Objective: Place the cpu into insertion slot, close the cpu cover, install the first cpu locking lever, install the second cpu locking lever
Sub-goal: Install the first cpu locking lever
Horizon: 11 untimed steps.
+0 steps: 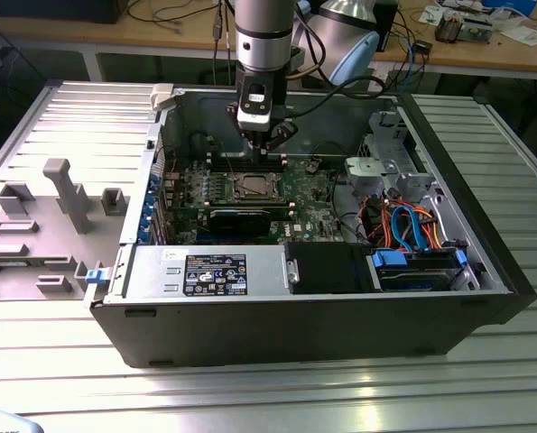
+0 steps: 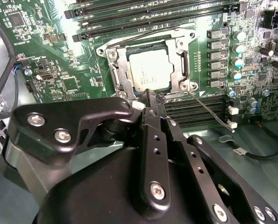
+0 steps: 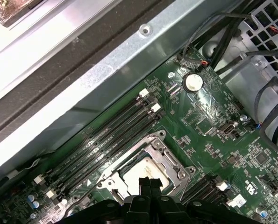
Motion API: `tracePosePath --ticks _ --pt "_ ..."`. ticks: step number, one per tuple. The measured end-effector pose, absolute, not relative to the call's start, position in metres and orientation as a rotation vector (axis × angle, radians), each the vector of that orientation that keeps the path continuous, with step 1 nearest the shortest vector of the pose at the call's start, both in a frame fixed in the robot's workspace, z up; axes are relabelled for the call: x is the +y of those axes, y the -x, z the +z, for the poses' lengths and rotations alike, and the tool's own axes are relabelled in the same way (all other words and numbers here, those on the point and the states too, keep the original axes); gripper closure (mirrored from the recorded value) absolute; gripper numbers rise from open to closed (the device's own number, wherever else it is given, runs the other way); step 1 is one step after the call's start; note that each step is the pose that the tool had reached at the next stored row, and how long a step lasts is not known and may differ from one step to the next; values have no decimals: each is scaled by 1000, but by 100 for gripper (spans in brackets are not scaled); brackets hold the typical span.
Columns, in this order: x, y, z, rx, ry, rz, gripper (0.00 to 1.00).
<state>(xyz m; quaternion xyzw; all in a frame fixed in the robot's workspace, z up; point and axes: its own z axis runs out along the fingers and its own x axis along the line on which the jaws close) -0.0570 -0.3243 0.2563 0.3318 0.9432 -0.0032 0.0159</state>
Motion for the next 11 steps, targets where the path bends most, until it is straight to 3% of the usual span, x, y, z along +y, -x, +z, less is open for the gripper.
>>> tracePosePath --ticks 11 --pt "-324 57 256 2951 -981 -9 89"
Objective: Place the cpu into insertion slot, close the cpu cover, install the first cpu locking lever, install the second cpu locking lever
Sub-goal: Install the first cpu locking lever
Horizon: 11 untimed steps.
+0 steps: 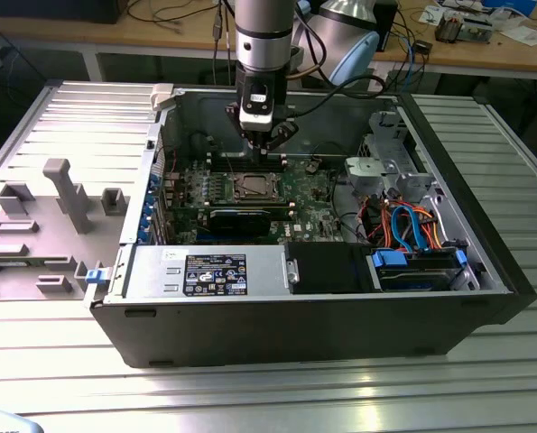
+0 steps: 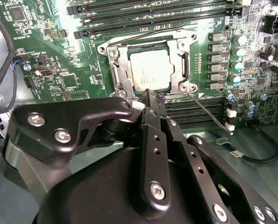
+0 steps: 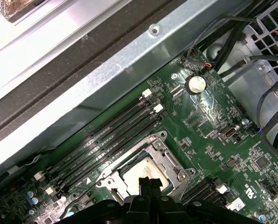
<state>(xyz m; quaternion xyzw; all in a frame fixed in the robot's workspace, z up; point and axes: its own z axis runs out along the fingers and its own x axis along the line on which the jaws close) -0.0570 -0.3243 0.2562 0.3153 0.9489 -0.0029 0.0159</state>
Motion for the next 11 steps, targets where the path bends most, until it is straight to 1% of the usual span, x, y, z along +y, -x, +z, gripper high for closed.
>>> tracePosePath --ticks 11 --pt "-324 57 256 2966 -933 -8 89"
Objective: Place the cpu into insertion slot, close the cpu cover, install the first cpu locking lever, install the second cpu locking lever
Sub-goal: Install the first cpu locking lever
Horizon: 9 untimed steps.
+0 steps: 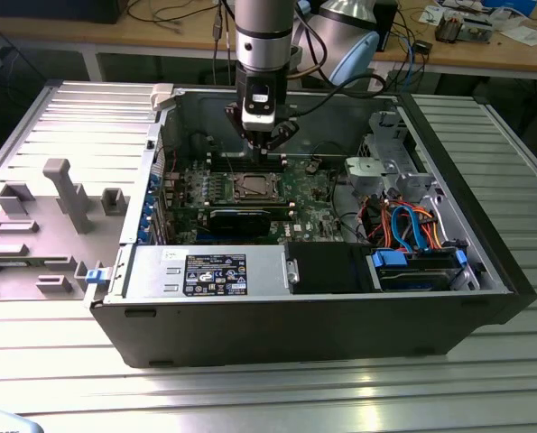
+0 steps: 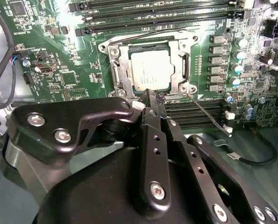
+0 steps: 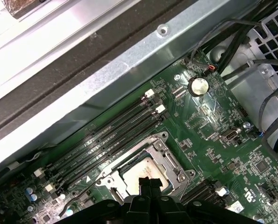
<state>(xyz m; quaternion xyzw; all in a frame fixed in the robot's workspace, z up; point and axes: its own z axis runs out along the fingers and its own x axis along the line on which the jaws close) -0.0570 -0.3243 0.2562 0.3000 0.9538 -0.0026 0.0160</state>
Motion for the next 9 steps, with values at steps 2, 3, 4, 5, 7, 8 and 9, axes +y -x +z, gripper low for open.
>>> tracePosePath --ticks 2,3,4,5,7,8,9 --pt "-324 57 256 2969 -925 -8 89" --pt "-324 57 256 2971 -920 -8 89" --pt "-324 57 256 2972 -915 -8 89" --pt "-324 57 256 2974 -908 -8 89" --pt "-324 57 256 2978 -894 -8 89" --pt "-324 57 256 2979 -890 -7 89" --pt "-324 57 256 2981 -887 -7 89"
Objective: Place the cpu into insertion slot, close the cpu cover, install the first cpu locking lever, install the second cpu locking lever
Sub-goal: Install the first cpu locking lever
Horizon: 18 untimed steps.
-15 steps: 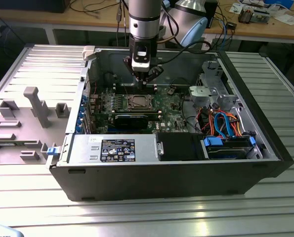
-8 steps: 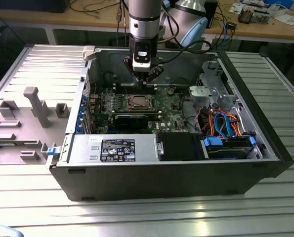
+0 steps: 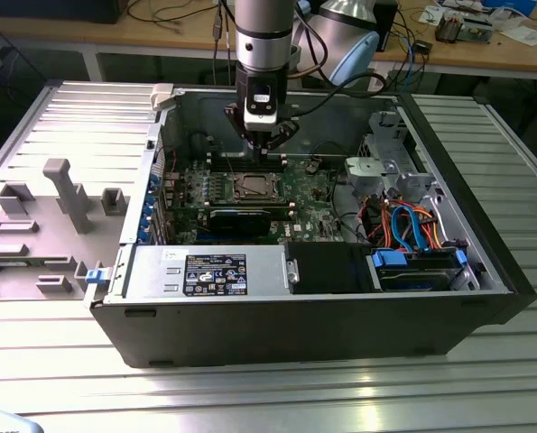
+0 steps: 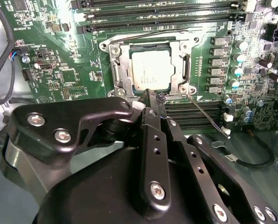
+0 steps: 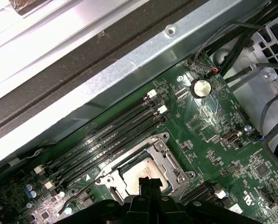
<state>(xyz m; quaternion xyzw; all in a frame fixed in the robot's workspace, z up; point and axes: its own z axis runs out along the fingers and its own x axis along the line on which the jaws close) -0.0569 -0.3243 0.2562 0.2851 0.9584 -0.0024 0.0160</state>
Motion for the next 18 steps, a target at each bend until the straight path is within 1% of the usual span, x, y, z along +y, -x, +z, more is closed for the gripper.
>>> tracePosePath --ticks 18 --pt "-324 57 256 2999 -822 -6 89"
